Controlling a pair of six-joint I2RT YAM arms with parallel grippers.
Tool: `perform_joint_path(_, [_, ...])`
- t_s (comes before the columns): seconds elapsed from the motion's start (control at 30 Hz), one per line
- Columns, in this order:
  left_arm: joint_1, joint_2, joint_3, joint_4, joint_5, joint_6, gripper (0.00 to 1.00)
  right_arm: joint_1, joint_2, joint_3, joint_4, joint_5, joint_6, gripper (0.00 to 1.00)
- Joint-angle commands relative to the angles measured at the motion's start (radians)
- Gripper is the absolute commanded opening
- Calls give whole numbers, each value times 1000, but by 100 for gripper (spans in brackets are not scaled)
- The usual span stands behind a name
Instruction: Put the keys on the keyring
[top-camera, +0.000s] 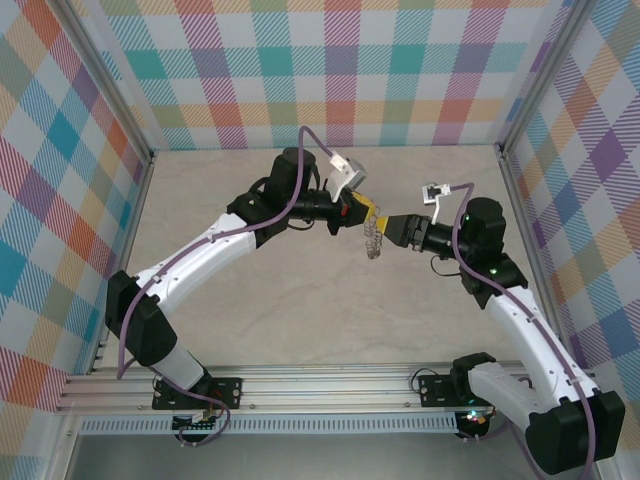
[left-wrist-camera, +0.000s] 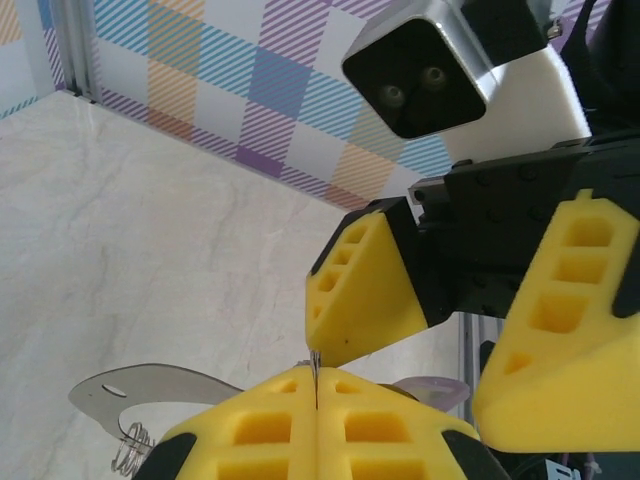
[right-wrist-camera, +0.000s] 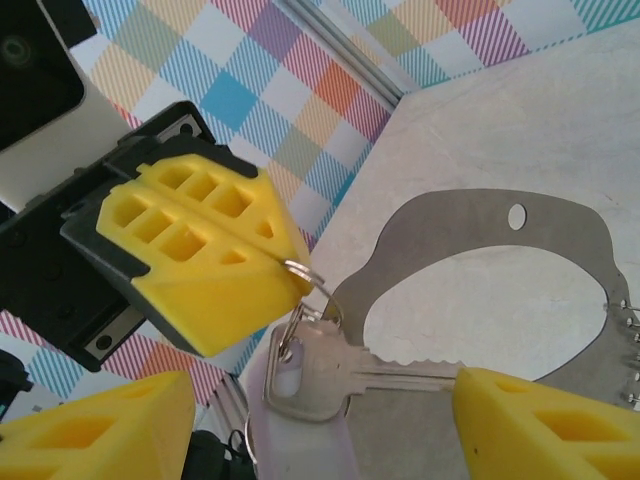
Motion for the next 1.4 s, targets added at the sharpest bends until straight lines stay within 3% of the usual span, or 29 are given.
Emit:
perform_joint_path(0.0, [-14, -54, 7, 43, 54, 31, 0, -7, -20, -14, 77, 74, 57, 68])
perform_joint_path(0.13, [-12, -65, 3, 19, 77, 60, 0, -35, -86, -30, 29, 205, 52, 68])
perform_joint_path(0.2, [-13, -69, 2, 9, 96, 76, 0, -47, -96, -30, 10, 211, 38, 67])
perform_joint_path(0.3, [-14, -73, 5, -8, 126, 93, 0, -59, -87, -40, 34, 160, 30, 66])
perform_joint_path(0.47, [-13, -75, 13, -40, 173, 112, 0, -65, -71, -114, 319, -91, 63, 64])
perform_joint_path(0.67, [-13, -78, 16, -45, 192, 112, 0, -64, -13, -111, 454, -263, 111, 65])
perform_joint_path(0.87, [-14, -71, 25, -45, 176, 117, 0, -64, 30, -111, 518, -359, 162, 63])
perform_joint_path(1.37, [4, -46, 79, -51, 146, 139, 0, -64, 26, -140, 487, -402, 151, 45])
